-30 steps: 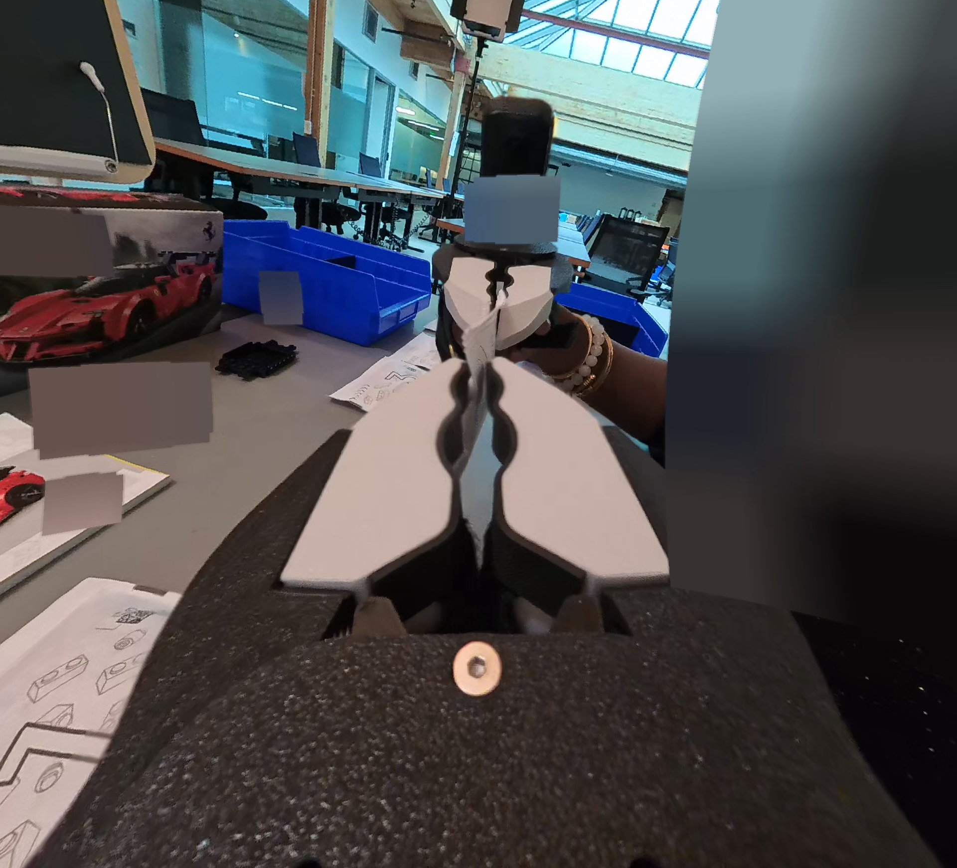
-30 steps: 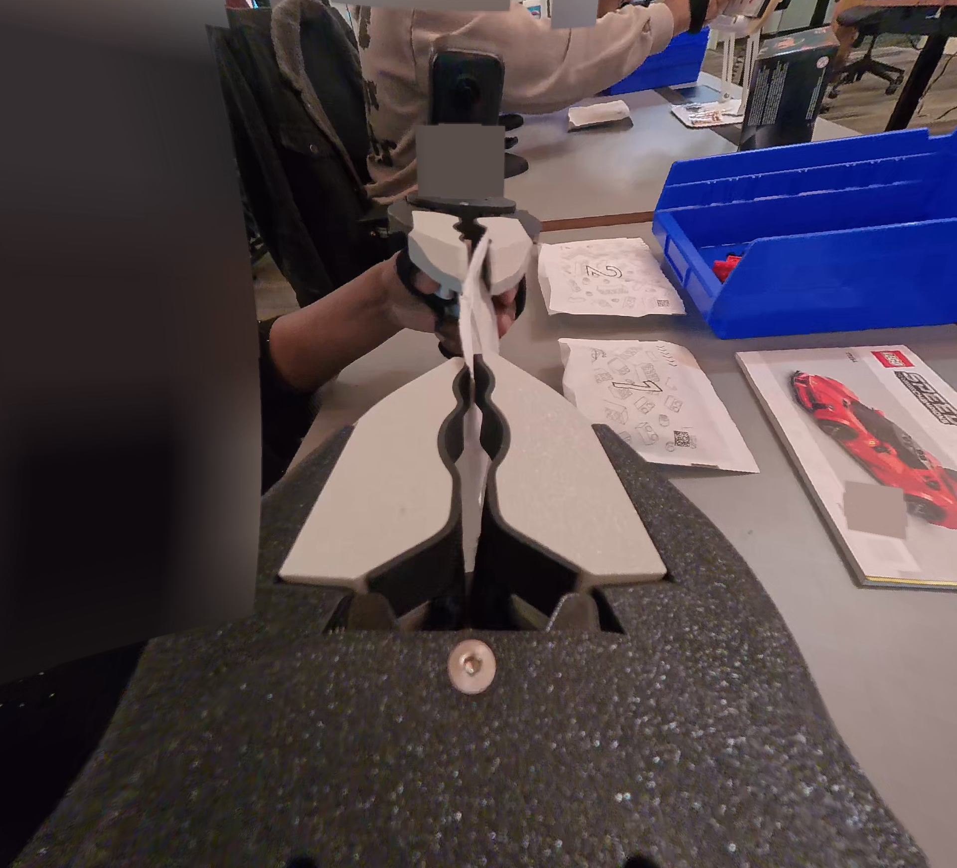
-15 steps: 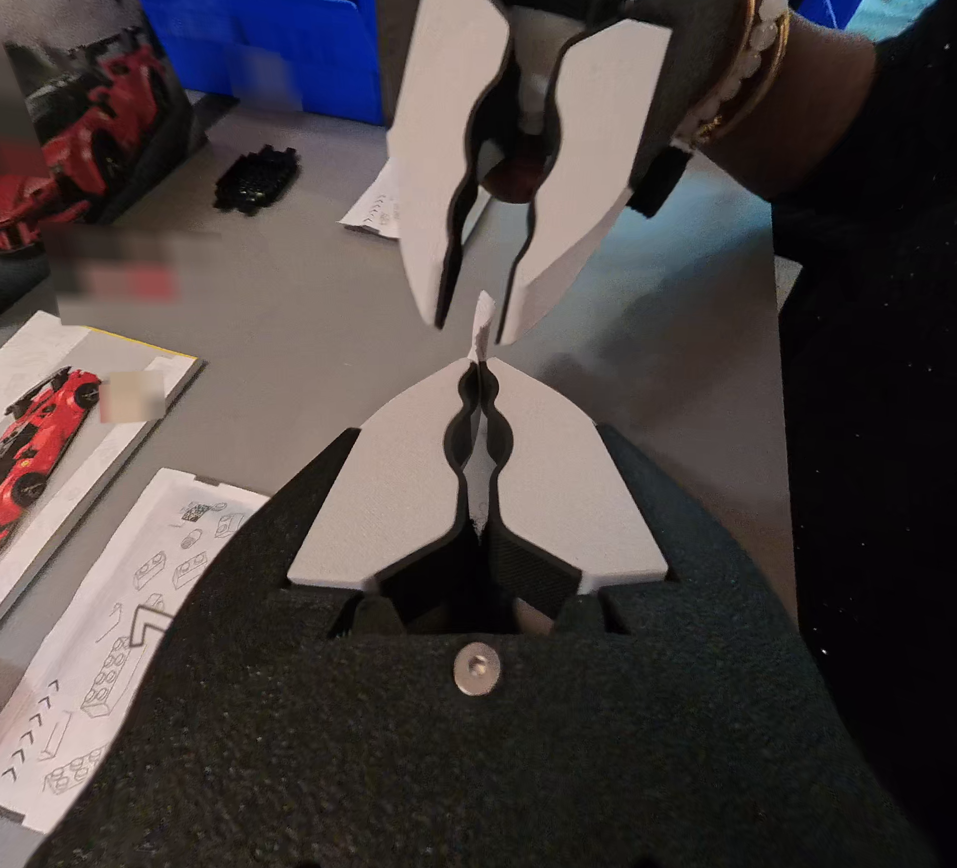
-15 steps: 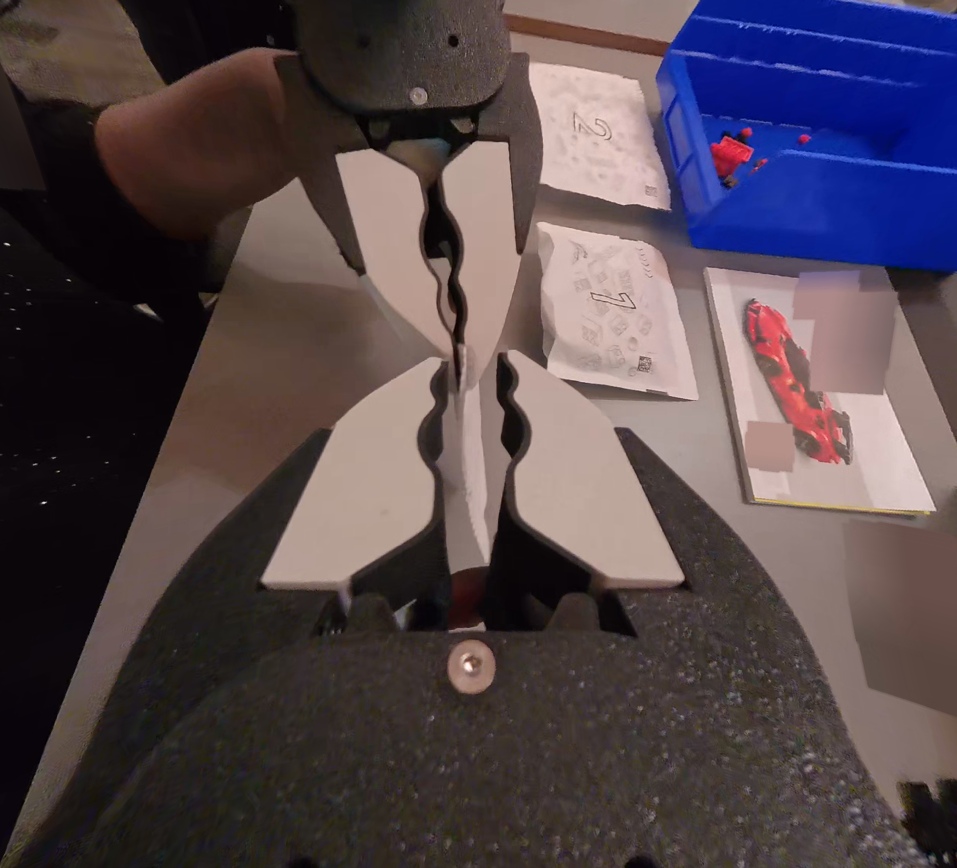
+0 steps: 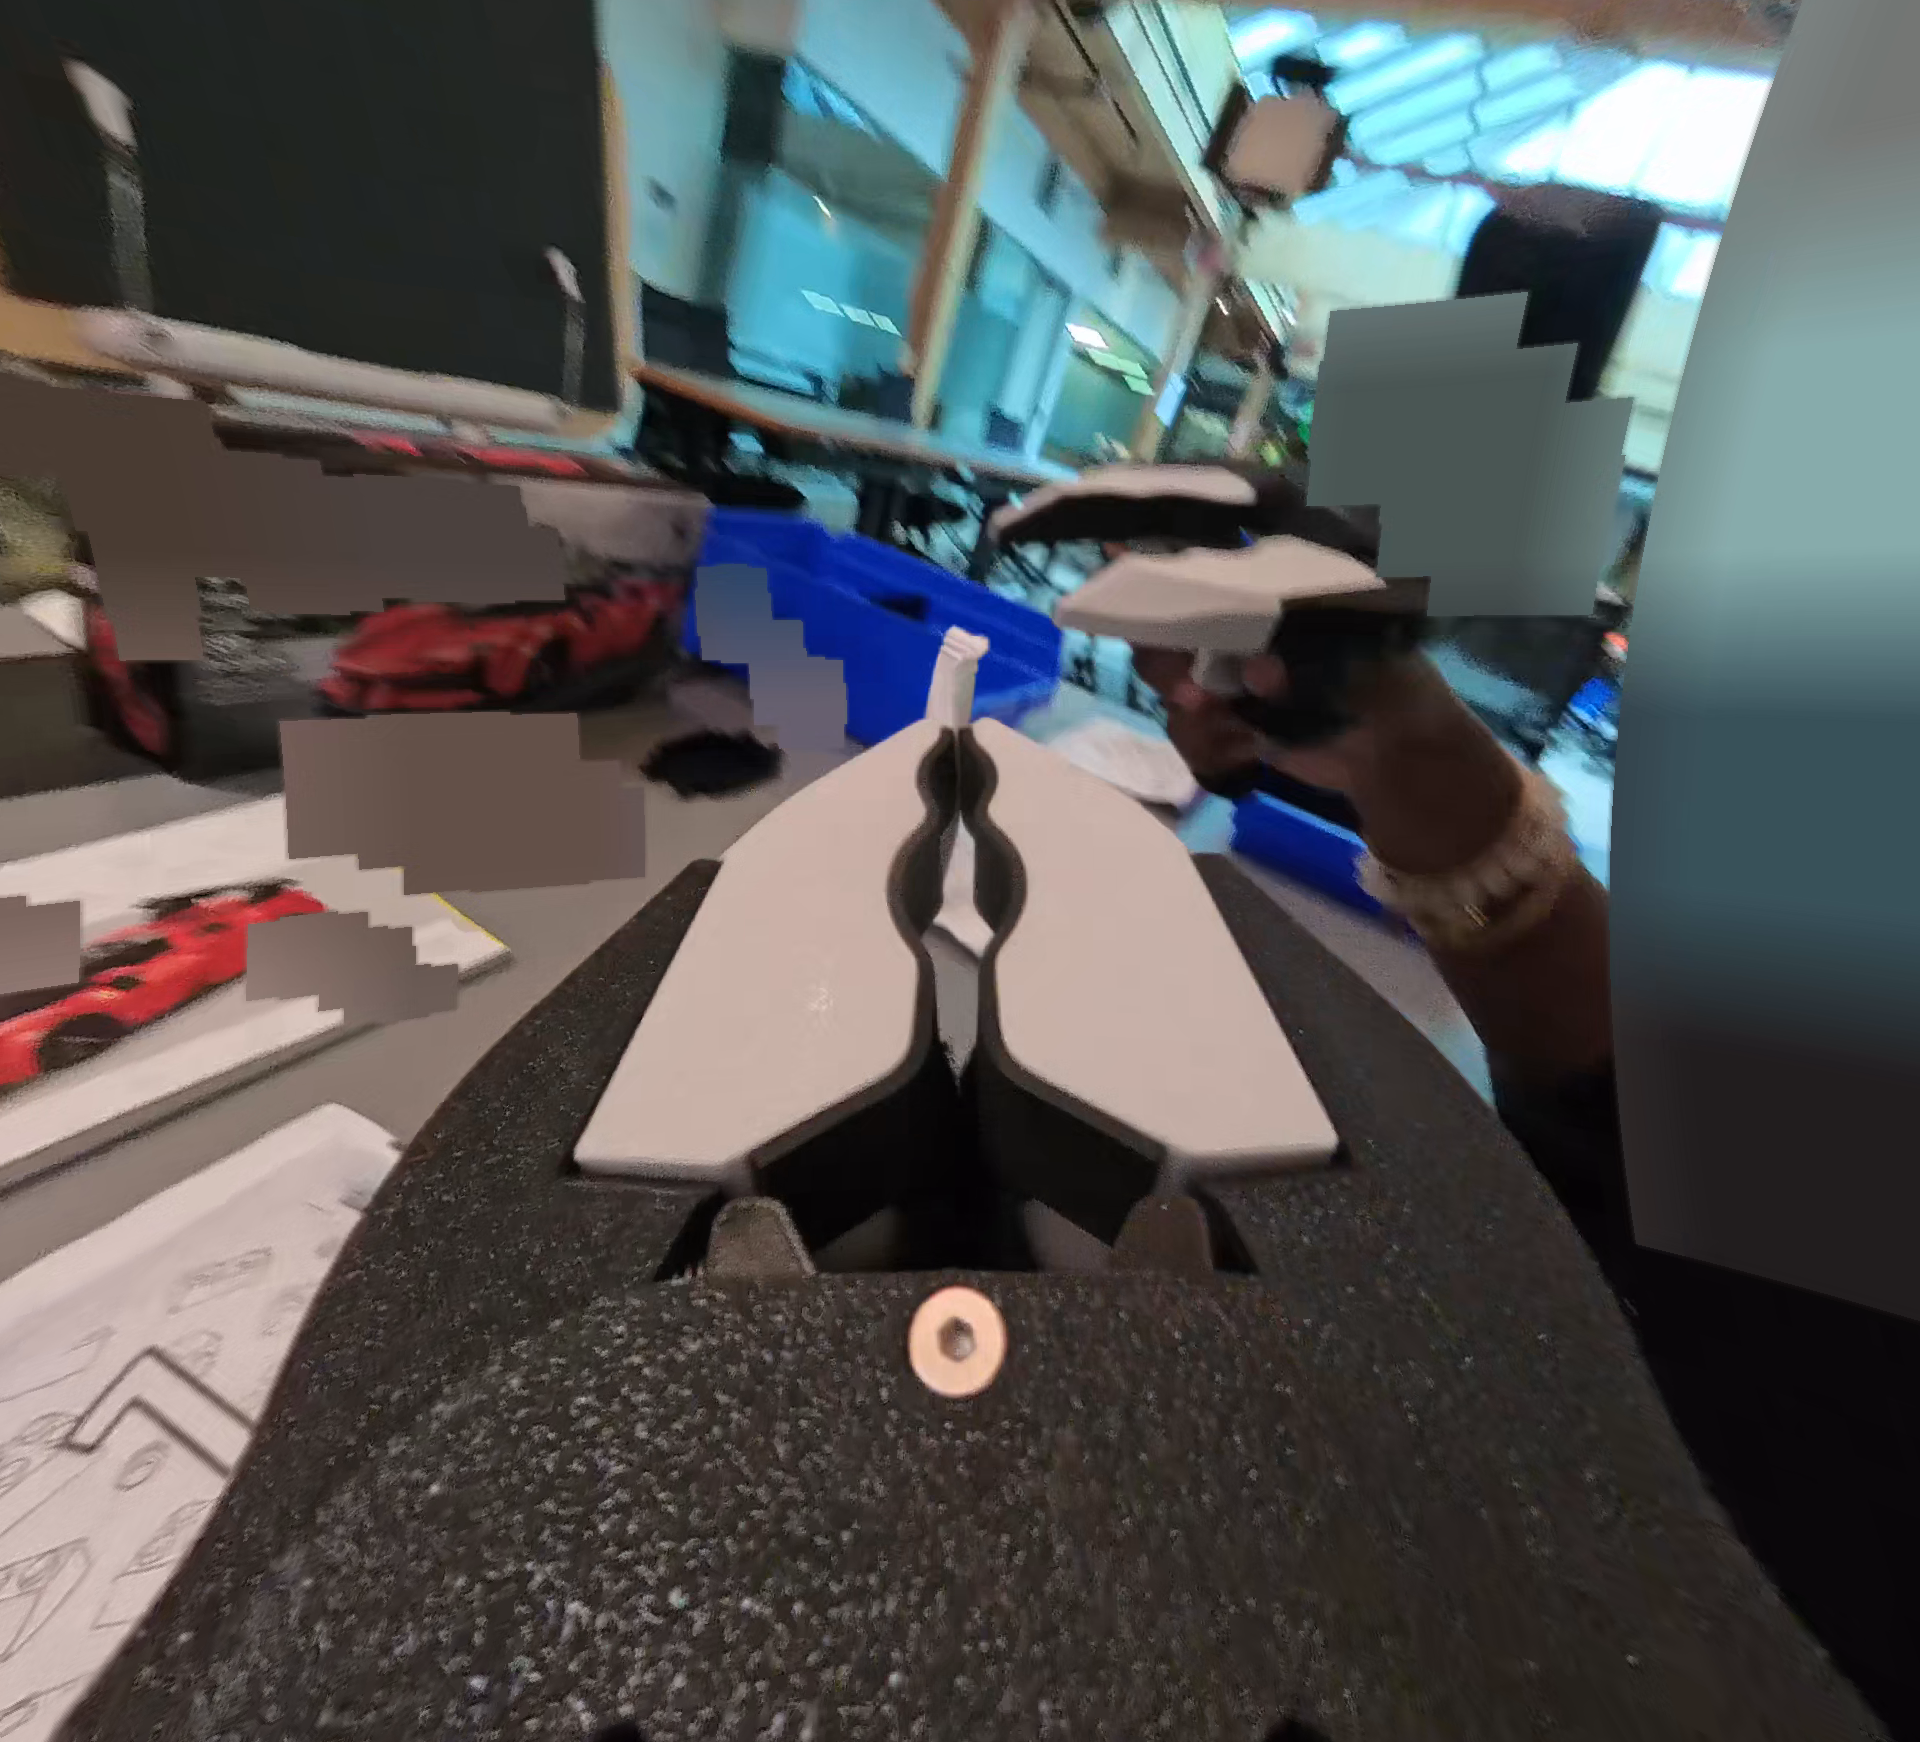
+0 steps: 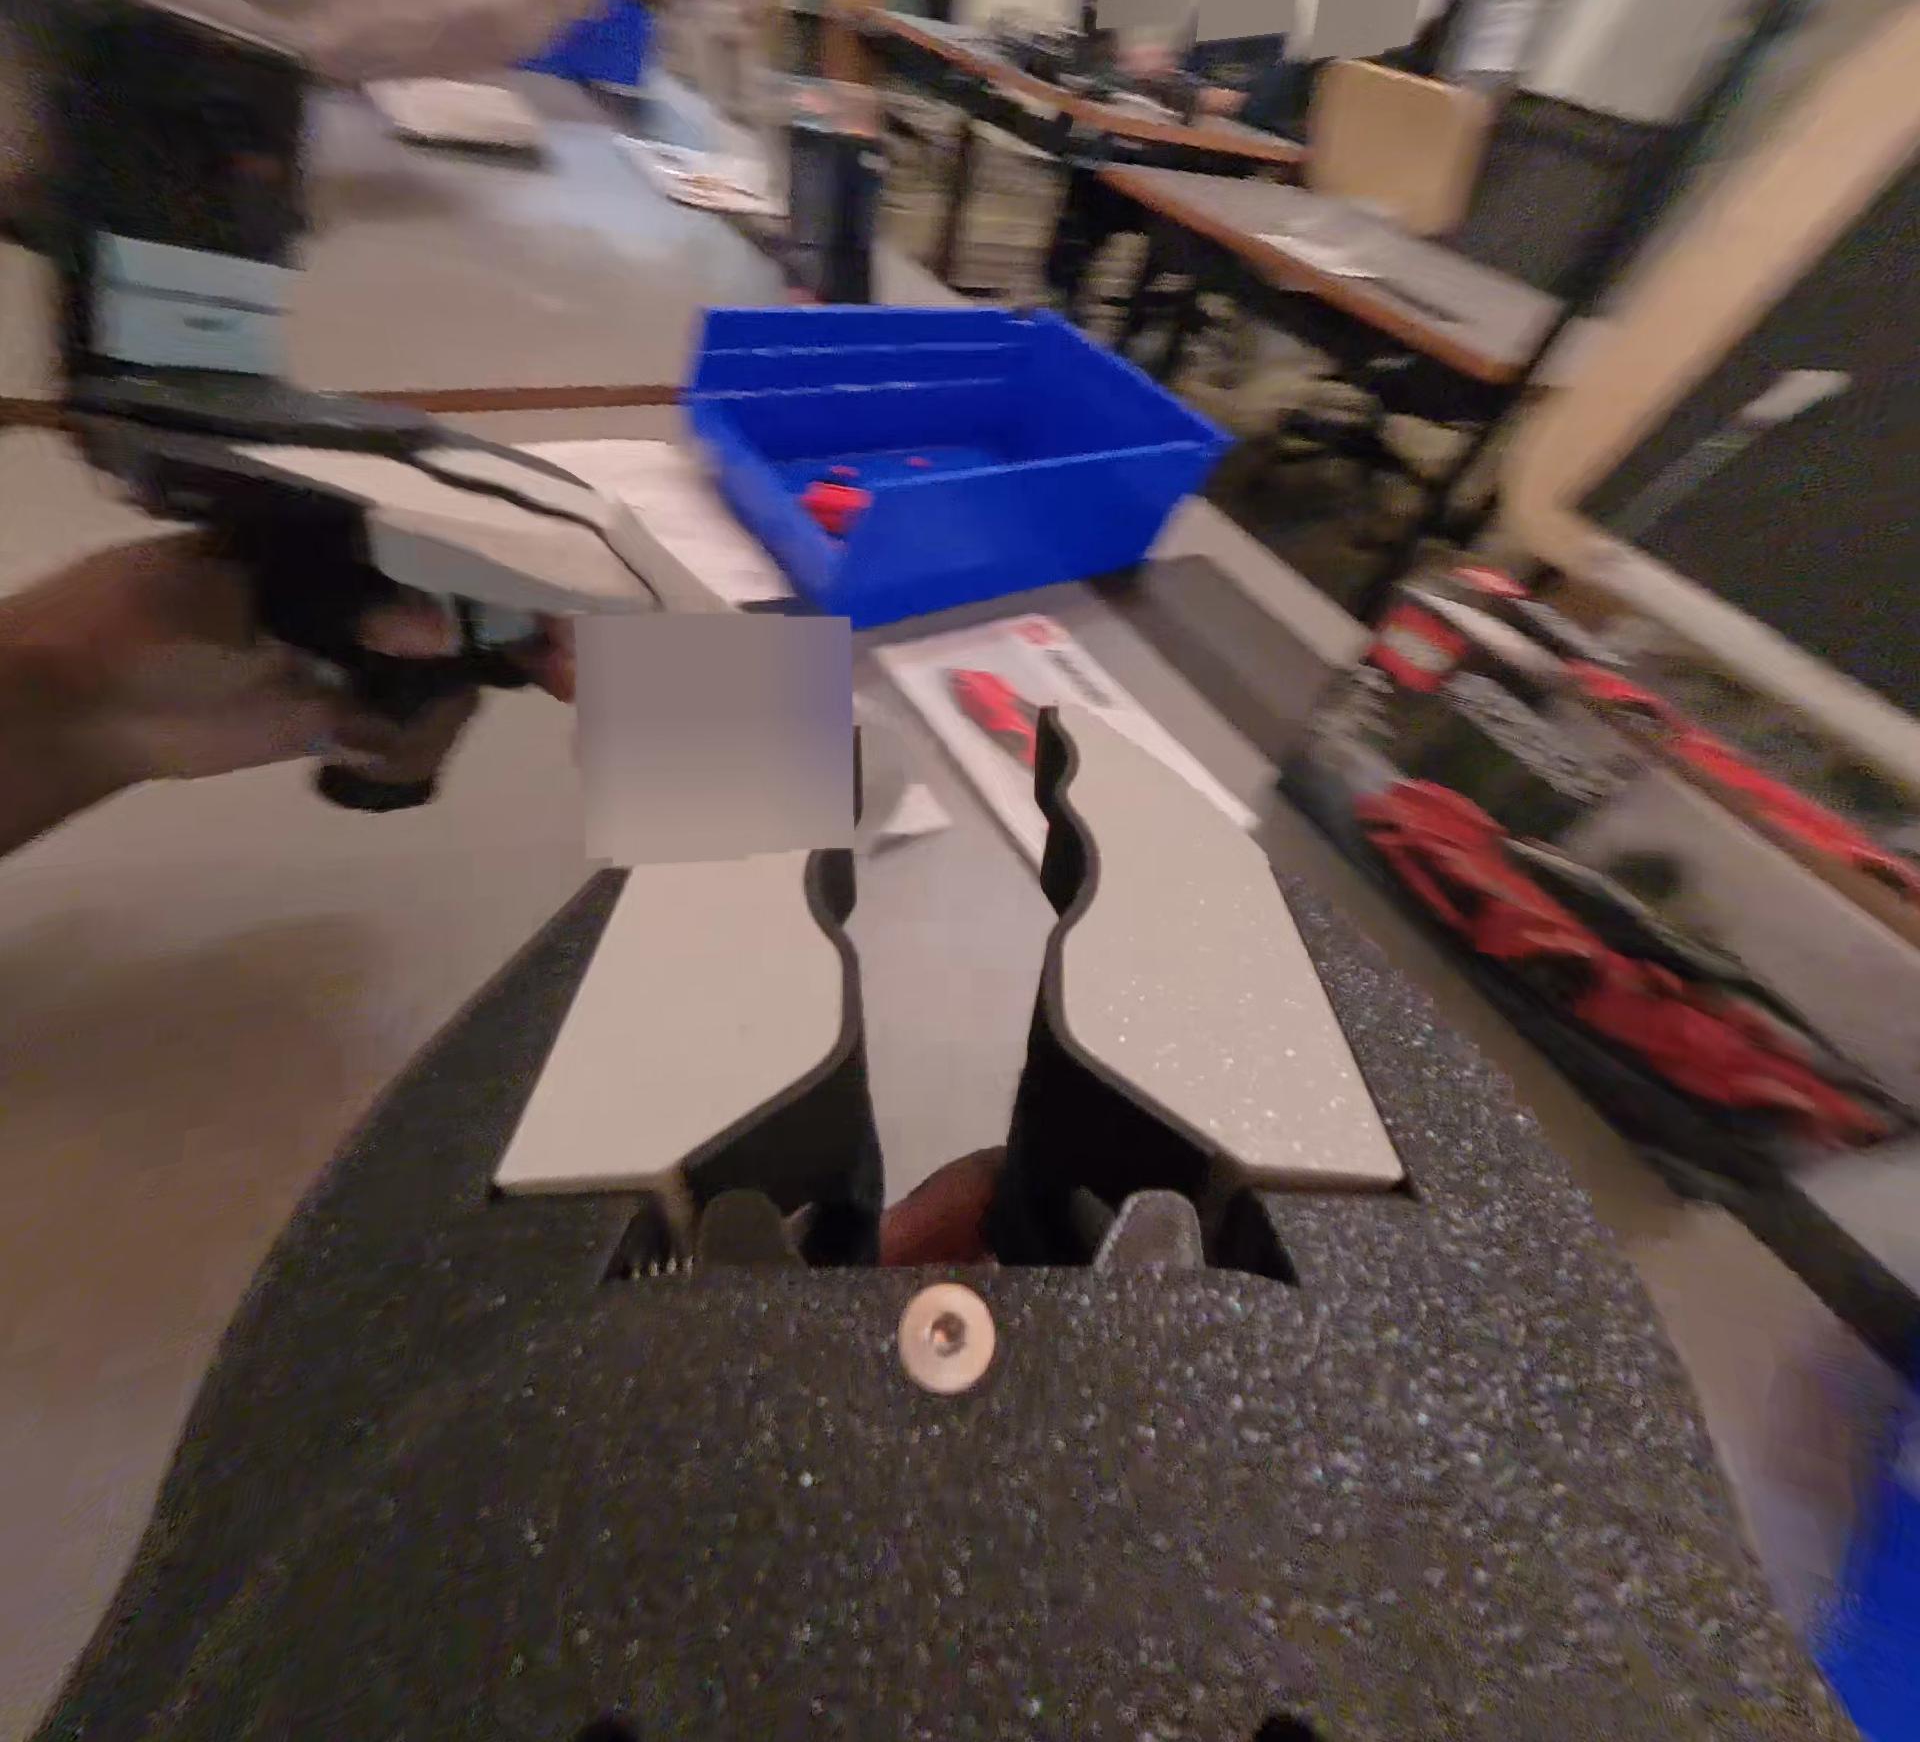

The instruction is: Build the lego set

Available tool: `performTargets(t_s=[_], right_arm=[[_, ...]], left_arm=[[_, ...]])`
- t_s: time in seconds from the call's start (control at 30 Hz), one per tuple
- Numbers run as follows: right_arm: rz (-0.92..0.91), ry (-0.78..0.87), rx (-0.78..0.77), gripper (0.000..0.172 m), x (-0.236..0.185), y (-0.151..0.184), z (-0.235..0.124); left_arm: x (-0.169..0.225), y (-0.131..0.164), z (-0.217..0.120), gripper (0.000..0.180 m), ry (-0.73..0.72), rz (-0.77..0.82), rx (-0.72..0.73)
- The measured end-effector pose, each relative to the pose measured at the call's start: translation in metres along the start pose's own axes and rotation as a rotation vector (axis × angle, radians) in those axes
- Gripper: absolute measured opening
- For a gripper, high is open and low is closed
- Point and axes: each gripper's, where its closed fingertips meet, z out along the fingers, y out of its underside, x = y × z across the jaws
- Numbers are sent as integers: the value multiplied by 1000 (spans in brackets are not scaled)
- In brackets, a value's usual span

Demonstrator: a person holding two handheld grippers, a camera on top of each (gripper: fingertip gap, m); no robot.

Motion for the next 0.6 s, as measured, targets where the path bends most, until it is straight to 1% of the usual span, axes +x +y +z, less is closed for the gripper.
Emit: performTargets(t_s=[0.07, 0.1, 0.17, 0.23, 0.3, 0.33, 0.47, 0.6], right_arm=[[-23, 163, -44, 38, 8, 4, -6], [-8, 197, -53, 44, 6, 5, -6], [83, 225, -18, 52, 0, 1, -3], [192, 228, 62, 61, -3, -9, 0], [234, 255, 91, 69, 0, -15, 0], [226, 286, 105, 69, 4, -19, -2], [179, 372, 160, 63, 19, -38, -12], [175, 406, 238, 32, 44, -66, -27]], left_arm=[[-6, -14, -1, 0, -58, 16, 87], [-7, -20, 0, 0, -71, 18, 121], [-8, -33, 4, 0, -69, 26, 182], [-7, -47, 11, 0, -30, 6, 242], [-5, -59, 22, 0, 4, -26, 283], [-5, -64, 28, 0, 16, -29, 291], [-4, -73, 62, 0, 28, 0, 272], [3, -78, 91, 0, 51, 19, 253]])
